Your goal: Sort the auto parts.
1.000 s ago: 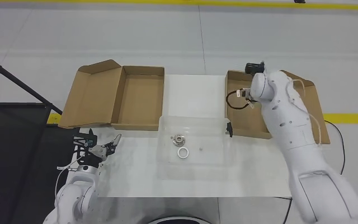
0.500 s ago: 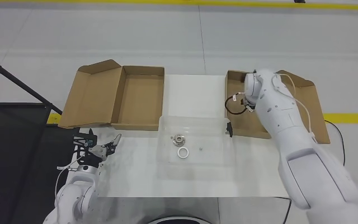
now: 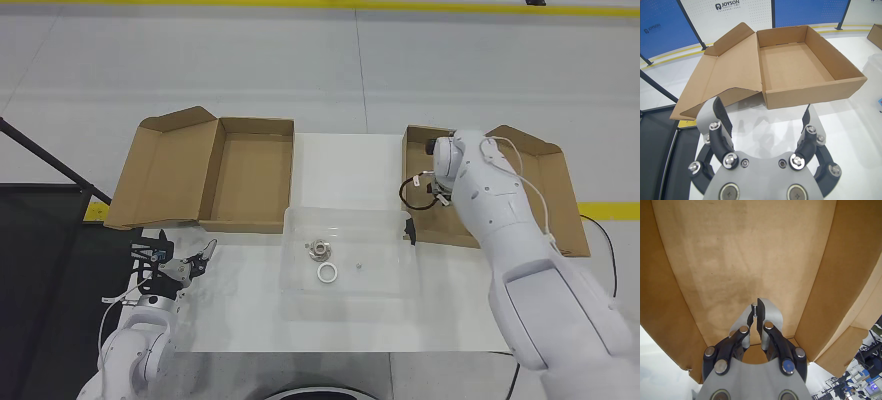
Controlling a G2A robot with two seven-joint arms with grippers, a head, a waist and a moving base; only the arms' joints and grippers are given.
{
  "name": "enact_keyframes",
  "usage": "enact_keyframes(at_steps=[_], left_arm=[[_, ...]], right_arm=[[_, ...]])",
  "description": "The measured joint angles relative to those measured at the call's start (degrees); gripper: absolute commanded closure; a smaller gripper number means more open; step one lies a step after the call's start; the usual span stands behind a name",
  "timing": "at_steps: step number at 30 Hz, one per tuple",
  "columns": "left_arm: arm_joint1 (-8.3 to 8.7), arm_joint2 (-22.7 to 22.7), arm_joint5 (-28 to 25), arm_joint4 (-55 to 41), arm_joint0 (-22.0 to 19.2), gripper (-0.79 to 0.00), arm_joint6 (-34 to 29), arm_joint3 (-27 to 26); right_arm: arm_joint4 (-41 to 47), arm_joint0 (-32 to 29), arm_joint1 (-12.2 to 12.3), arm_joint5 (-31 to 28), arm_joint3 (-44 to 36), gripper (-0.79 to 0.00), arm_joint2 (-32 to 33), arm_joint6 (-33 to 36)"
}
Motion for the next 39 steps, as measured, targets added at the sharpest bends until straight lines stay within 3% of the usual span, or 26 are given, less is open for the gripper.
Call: enact_keyframes(at_steps=[13, 18, 21, 24, 26, 27, 29, 33, 39], left_arm=[[0.0, 0.0, 0.0, 0.0, 0.0, -0.785, 0.0, 0.0], [0.0, 0.0, 0.0, 0.0, 0.0, -0.785, 0.0, 0.0], [0.0, 0.0, 0.0, 0.0, 0.0, -0.785, 0.0, 0.0], [0.0, 0.0, 0.0, 0.0, 0.0, -0.785, 0.0, 0.0], [0.0, 0.0, 0.0, 0.0, 0.0, -0.785, 0.0, 0.0], [0.0, 0.0, 0.0, 0.0, 0.0, -0.785, 0.0, 0.0], [0.0, 0.0, 0.0, 0.0, 0.0, -0.785, 0.0, 0.0], [0.0, 0.0, 0.0, 0.0, 0.0, -0.785, 0.0, 0.0], [0.0, 0.0, 0.0, 0.0, 0.0, -0.785, 0.0, 0.0]], right_arm=[[0.62, 0.98, -0.29, 0.64, 1.96, -0.249, 0.5, -2.01], [2.25, 1.53, 0.23, 0.2, 1.47, -0.36, 1.68, -5.28], [4.15, 1.77, 0.81, -1.34, 0.51, -0.369, 2.95, -8.1], [6.2, 1.5, 1.63, -3.95, -0.7, -0.379, 4.41, -11.01], [7.6, 0.96, 2.34, -6.09, -1.92, -0.459, 5.5, -13.13], [8.17, 0.64, 2.67, -6.99, -2.52, -0.462, 5.99, -14.0], [9.58, -0.19, 3.56, -8.8, -4.15, -0.382, 7.3, -15.86], [12.31, -2.59, 5.65, -12.68, -8.46, -0.416, 10.36, -18.69], [14.64, -10.76, 10.08, -19.61, -22.58, -0.385, 16.72, -19.37]])
